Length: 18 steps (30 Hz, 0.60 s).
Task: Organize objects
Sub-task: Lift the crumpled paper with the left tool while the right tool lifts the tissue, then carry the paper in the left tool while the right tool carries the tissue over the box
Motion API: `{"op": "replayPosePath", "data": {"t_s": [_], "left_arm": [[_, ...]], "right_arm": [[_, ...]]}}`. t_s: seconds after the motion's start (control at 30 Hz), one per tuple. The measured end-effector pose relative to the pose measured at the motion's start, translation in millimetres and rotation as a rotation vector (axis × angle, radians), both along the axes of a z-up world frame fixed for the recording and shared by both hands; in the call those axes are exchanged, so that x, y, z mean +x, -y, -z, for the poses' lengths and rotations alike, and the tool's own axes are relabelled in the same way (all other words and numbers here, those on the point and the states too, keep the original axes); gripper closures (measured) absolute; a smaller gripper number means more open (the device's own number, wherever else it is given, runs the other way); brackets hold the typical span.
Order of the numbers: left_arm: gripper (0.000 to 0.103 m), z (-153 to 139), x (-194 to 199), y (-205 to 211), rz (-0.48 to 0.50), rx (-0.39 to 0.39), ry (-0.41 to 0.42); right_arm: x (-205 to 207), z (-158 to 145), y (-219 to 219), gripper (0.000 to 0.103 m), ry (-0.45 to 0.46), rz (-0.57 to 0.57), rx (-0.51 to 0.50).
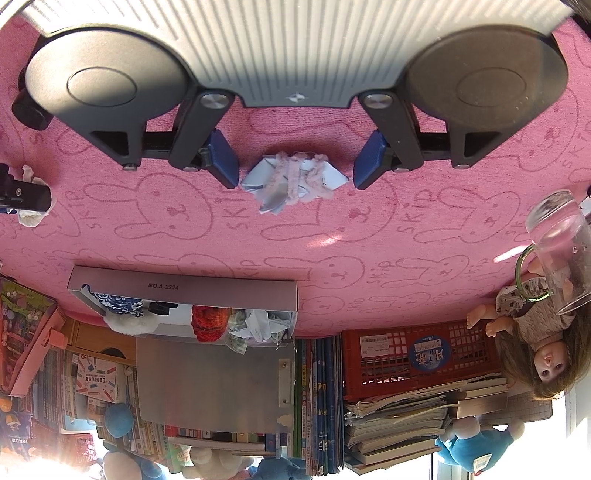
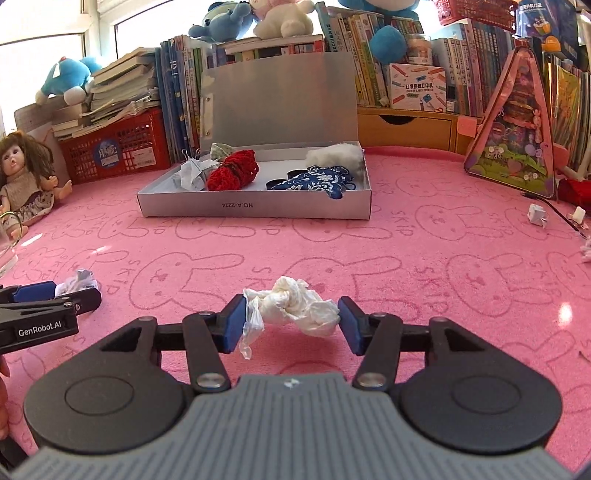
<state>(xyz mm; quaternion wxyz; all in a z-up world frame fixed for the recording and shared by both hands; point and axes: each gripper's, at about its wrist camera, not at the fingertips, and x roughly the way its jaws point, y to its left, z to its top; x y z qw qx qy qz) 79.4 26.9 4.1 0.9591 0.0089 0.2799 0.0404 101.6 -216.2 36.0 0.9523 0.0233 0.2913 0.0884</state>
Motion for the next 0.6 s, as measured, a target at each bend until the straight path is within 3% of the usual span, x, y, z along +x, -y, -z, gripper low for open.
{"op": "replayPosePath", "data": {"t_s": [0.03, 0.13, 0.3, 0.4, 0.47, 0.6], "left_arm": [[0.020, -1.5, -0.7, -0.3, -0.002, 0.000, 0.010], [0.014, -6.2, 1.8, 0.0, -0.004, -0.007, 0.025], [0.013, 0.5, 15.3, 1.3, -0.039, -0.033, -0.058], [0.013, 1.1, 15.4, 0.6, -0.052, -0.038, -0.059], [0.014, 1.6, 14.3, 1.8, -0.043, -0.032, -0.053], [0.034, 1.2, 8.8, 4.8, -0.030, -0.028, -0.027]], "right_arm": [[-0.3, 0.9, -2.0, 0.045, 0.003, 0.009, -0.003], [-2.7, 2.0, -8.2, 0.045, 0.022, 0.027, -0.031], [-3.4, 1.6, -17.4, 0.045, 0.034, 0.049, -0.061], [-3.2, 2.1, -26.4, 0.044, 0.038, 0.051, -0.079], [-3.0, 2.4, -31.5, 0.044, 0.040, 0.043, -0.081], [-5.6, 3.3, -38.9, 0.044, 0.055, 0.030, -0.091]]}}
